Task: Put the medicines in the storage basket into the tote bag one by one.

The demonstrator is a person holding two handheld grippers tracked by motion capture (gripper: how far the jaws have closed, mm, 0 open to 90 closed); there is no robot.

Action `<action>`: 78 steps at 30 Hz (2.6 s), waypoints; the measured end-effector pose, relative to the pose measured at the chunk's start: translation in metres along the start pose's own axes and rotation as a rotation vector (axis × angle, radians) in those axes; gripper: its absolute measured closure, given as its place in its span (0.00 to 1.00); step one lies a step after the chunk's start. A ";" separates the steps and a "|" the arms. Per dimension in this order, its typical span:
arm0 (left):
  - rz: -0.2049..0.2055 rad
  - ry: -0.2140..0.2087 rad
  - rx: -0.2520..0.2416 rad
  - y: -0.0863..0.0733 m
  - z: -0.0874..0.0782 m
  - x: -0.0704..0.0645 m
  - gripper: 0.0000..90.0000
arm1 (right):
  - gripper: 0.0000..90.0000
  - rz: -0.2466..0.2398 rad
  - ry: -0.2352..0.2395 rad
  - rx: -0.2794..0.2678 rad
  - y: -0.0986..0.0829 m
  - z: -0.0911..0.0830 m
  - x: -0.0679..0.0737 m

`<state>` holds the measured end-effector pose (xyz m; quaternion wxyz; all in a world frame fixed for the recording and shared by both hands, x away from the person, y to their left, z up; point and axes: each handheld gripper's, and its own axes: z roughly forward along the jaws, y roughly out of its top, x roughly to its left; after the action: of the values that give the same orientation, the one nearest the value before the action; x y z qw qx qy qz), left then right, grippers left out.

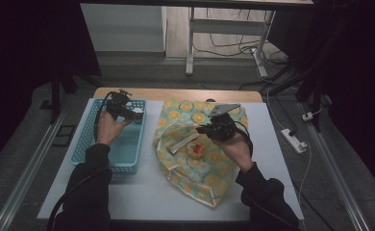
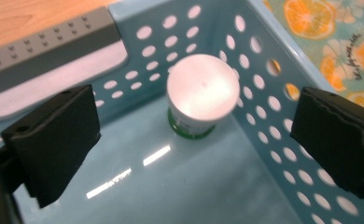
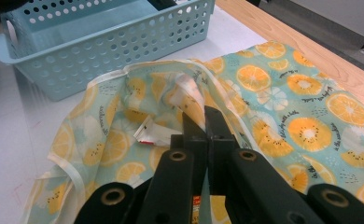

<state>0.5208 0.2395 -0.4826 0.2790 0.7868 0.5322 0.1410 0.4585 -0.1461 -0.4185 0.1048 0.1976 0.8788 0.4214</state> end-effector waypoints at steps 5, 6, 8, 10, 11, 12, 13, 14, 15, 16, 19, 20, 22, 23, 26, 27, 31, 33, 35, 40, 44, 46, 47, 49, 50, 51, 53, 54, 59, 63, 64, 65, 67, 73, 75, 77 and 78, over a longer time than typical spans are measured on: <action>0.016 0.029 0.038 0.001 0.008 0.000 0.09 | 0.99 -0.001 0.001 0.001 0.000 0.000 0.000; 0.019 0.043 0.040 0.001 0.010 -0.001 0.11 | 0.99 0.000 0.000 0.000 0.000 0.000 0.000; 0.024 0.031 0.045 0.002 0.012 -0.001 0.16 | 0.99 0.000 0.000 0.000 0.000 0.000 0.000; 0.023 0.032 0.053 0.003 0.015 -0.001 0.21 | 0.99 0.000 0.000 0.000 0.000 0.000 0.000; 0.019 0.018 0.056 0.003 0.015 -0.001 0.24 | 0.99 0.000 0.000 0.000 0.000 0.000 0.000; 0.015 0.006 0.053 0.004 0.015 -0.001 0.28 | 0.99 0.001 0.001 0.000 0.000 0.000 0.000; 0.011 -0.001 0.045 0.004 0.015 0.000 0.32 | 0.99 0.001 0.000 0.000 0.000 0.000 0.000; 0.005 -0.012 0.041 0.004 0.016 0.000 0.34 | 0.99 0.001 0.001 0.001 0.000 0.000 0.000; 0.006 -0.023 0.040 0.005 0.016 0.001 0.38 | 0.99 0.001 0.001 0.001 0.000 0.000 0.000; -0.001 -0.032 0.040 0.005 0.017 0.001 0.41 | 0.99 0.001 0.001 0.001 0.000 0.000 0.000; 0.006 -0.041 0.065 0.006 0.022 0.000 0.48 | 0.99 -0.001 0.002 0.000 0.000 0.001 0.001; 0.013 -0.037 0.073 0.006 0.023 -0.001 0.49 | 0.99 -0.002 0.001 0.000 0.000 0.001 0.001; 0.019 -0.027 0.078 0.006 0.024 -0.003 0.55 | 0.99 0.000 0.001 0.001 0.000 0.001 0.001; 0.023 -0.025 0.082 0.007 0.024 -0.003 0.55 | 0.99 0.000 0.001 0.001 0.000 0.000 0.001; 0.015 -0.020 0.088 0.007 0.023 -0.003 0.56 | 0.99 -0.002 0.001 0.000 0.000 0.000 0.001; 0.013 -0.017 0.090 0.007 0.023 -0.003 0.56 | 0.99 -0.002 0.001 0.000 0.000 0.000 0.001; -0.007 -0.004 0.097 0.006 0.020 -0.002 0.56 | 0.99 -0.003 0.001 0.000 0.001 0.000 0.001; -0.005 -0.002 0.095 0.006 0.016 -0.002 0.56 | 0.99 -0.002 -0.001 -0.003 0.001 -0.001 0.001; -0.005 -0.002 0.084 0.005 0.013 -0.002 0.56 | 0.99 0.000 0.000 -0.004 0.001 -0.001 0.000; 0.005 -0.010 0.062 0.004 0.000 -0.004 0.56 | 0.99 0.004 0.002 -0.005 0.001 -0.001 0.000; 0.010 -0.028 0.044 0.002 -0.010 -0.007 0.56 | 0.99 0.005 0.003 -0.007 0.001 -0.001 0.000; 0.020 -0.032 0.039 0.001 -0.015 -0.008 0.56 | 0.99 0.005 0.003 -0.008 0.001 -0.001 0.000; 0.024 -0.035 0.039 0.001 -0.017 -0.008 0.56 | 0.99 0.006 0.003 -0.008 0.001 -0.001 0.000; 0.034 -0.042 0.037 0.000 -0.022 -0.009 0.56 | 0.99 0.005 0.003 -0.008 0.000 -0.001 0.000; 0.035 -0.044 0.035 -0.001 -0.025 -0.009 0.56 | 0.99 0.005 0.003 -0.008 0.001 -0.001 0.000; 0.042 -0.044 0.033 -0.002 -0.027 -0.010 0.56 | 0.99 0.006 0.003 -0.008 0.001 -0.001 0.000; 0.051 -0.040 0.023 -0.003 -0.033 -0.011 0.56 | 0.99 0.005 0.003 -0.008 0.000 -0.001 0.000; 0.051 -0.042 0.016 -0.004 -0.036 -0.012 0.56 | 0.99 0.005 0.003 -0.008 0.000 -0.001 0.000; 0.064 -0.056 0.005 -0.007 -0.049 -0.016 0.56 | 0.99 0.002 0.001 -0.011 0.000 -0.001 0.000; 0.072 -0.071 -0.007 -0.010 -0.059 -0.020 0.57 | 0.99 0.002 0.000 -0.013 0.000 -0.001 0.000; 0.075 -0.072 -0.008 -0.011 -0.061 -0.021 0.57 | 0.99 0.002 0.000 -0.013 0.000 -0.001 0.000; 0.079 -0.073 -0.010 -0.012 -0.063 -0.022 0.56 | 0.99 0.001 0.000 -0.014 0.000 -0.001 0.000; 0.080 -0.081 -0.015 -0.014 -0.067 -0.025 0.56 | 0.99 0.001 -0.001 -0.014 0.000 -0.001 0.000; 0.107 -0.103 -0.017 -0.019 -0.078 -0.033 0.57 | 0.99 0.001 0.000 -0.011 0.000 0.000 0.000; 0.113 -0.115 -0.021 -0.021 -0.081 -0.037 0.56 | 0.99 0.001 0.001 -0.011 0.000 0.000 0.000; 0.118 -0.126 -0.027 -0.023 -0.085 -0.041 0.56 | 0.99 0.002 0.000 -0.010 0.000 0.000 0.000; 0.120 -0.133 -0.030 -0.024 -0.086 -0.043 0.56 | 0.99 0.001 0.000 -0.010 -0.001 0.000 0.000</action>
<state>0.4410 0.2317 -0.4246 0.3164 0.8207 0.4621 0.1127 0.4587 -0.1463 -0.4191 0.1056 0.1977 0.8766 0.4259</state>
